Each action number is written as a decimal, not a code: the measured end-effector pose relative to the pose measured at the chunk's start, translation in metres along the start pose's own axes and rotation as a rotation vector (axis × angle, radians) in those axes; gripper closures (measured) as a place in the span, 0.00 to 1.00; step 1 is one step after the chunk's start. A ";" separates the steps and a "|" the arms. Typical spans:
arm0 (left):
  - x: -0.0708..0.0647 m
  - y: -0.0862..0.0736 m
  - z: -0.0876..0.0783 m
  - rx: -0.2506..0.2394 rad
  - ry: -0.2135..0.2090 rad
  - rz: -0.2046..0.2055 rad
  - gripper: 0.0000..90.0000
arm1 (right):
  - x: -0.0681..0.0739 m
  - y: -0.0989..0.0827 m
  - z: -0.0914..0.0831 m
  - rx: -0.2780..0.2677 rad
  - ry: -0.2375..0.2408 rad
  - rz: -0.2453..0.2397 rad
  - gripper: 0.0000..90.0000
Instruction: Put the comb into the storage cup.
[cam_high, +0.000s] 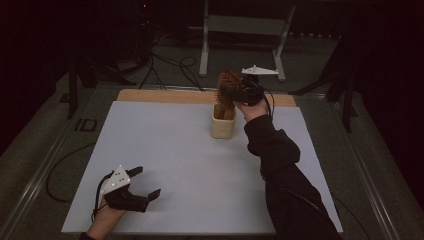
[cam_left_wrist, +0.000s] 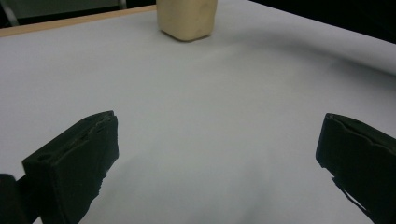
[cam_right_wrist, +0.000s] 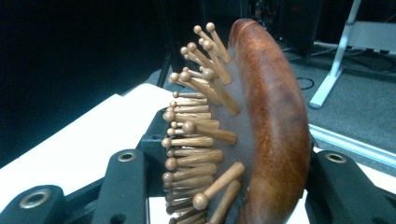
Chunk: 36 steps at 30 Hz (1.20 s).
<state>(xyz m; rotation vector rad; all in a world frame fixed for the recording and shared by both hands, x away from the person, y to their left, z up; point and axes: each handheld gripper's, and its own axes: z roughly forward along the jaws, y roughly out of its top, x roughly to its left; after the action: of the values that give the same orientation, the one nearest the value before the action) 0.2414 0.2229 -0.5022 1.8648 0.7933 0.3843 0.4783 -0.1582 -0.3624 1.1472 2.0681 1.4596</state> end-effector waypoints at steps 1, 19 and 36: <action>0.000 0.000 0.000 0.001 -0.001 -0.002 0.00 | 0.000 -0.002 0.001 0.000 0.000 0.002 0.56; 0.001 -0.001 0.001 -0.006 -0.009 -0.008 0.00 | -0.013 -0.021 0.006 0.024 0.052 0.060 0.55; 0.002 -0.001 0.002 -0.010 -0.017 -0.010 0.00 | -0.037 -0.034 0.002 0.049 -0.054 0.069 0.40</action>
<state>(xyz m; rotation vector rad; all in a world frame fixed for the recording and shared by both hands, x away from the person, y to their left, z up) 0.2434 0.2232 -0.5039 1.8520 0.7878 0.3650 0.4884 -0.1901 -0.3993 1.2746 2.0579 1.3999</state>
